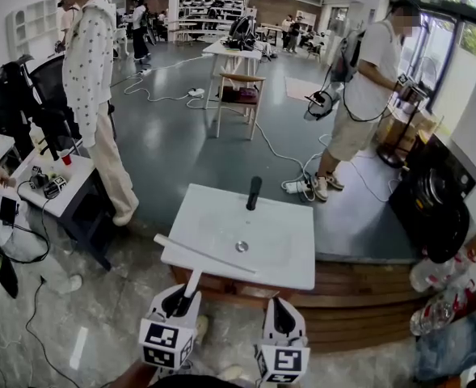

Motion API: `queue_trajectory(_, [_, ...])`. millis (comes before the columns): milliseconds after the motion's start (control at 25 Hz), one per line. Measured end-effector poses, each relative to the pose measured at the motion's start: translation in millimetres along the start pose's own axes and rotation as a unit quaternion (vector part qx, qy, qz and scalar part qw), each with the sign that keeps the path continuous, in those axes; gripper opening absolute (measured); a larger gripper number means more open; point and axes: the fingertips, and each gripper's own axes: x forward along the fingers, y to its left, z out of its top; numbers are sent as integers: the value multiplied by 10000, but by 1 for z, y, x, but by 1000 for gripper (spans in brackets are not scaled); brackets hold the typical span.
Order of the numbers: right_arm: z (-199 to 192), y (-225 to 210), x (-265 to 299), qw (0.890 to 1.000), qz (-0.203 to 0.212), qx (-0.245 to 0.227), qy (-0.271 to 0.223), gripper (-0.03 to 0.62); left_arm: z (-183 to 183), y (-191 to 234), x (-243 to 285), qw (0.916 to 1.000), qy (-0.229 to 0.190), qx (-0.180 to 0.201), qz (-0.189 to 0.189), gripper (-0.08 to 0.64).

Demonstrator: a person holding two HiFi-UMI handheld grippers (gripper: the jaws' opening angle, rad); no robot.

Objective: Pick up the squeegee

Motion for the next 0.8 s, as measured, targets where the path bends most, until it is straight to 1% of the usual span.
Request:
queue_trajectory(160, [1,1,-1,10000,-33,-26,57,-3,1,0,0,10000,2,18,-35,95])
queue_trajectory(280, [-4,1,-1,9998,-56,-28,194,-2,1,0,2,10000,14,13,-53,95])
queue_trajectory(360, [-2,1,1,9999,-46,-17,107,-3,0,0,4,10000,34,9,-58,95])
queue_trajectory(600, [-1,4,8,9999,-52,-19,96,-3,-2,7,7,10000,55,-4,-62,95])
queue_trajectory(720, [-8,5,10,9996,-43,-37,264,-3,-1,9,9,10000,50,-6,-50,95])
queue_trajectory(800, [-10,5,12,9996,-14,-35,270,-3,-1,9,11,10000,48,-14,-41,95])
